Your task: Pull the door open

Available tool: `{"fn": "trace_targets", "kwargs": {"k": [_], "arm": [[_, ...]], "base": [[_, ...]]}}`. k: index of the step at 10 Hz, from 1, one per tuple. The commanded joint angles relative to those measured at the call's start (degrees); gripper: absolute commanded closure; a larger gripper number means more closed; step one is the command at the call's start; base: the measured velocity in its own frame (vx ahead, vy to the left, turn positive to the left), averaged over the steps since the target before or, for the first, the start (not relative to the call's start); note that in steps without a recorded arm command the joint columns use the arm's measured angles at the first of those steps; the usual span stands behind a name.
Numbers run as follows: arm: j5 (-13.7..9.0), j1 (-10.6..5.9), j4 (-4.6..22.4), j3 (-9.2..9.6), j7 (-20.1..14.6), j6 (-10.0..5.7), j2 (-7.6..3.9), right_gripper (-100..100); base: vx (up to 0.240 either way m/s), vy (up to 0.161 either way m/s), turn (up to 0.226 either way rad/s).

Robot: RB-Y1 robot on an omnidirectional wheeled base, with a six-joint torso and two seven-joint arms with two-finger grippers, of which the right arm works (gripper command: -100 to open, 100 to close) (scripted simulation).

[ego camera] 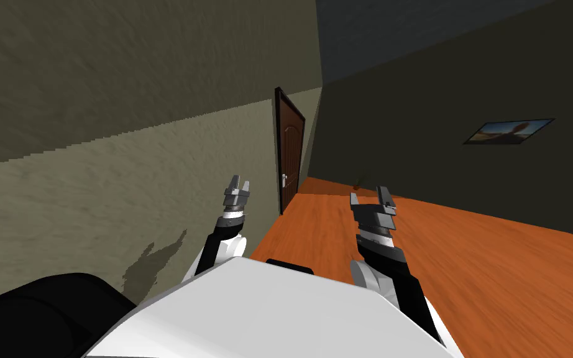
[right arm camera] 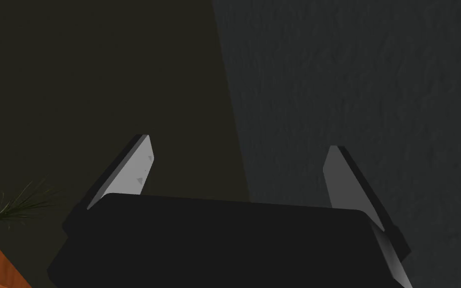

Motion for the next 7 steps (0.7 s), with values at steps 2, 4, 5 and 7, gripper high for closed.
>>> {"fn": "trace_targets", "kwargs": {"k": [2,4,5,7], "arm": [[-1.0,-0.28,0.8,-0.16,-0.3,-0.17,-0.39,-100],[-2.3,-0.63,1.7,-0.36,-0.7,-0.39,-0.8,-100],[-3.1,-0.85,2.3,-0.48,-0.9,-0.52,-1.05,-100],[-5.0,-1.37,3.8,-0.78,-1.5,-0.84,-1.58,-100]], "base": [[0.05,-0.069,0.227],[0.091,-0.012,0.295],[0.117,-0.04,0.343],[0.111,-0.075,0.333]]}}
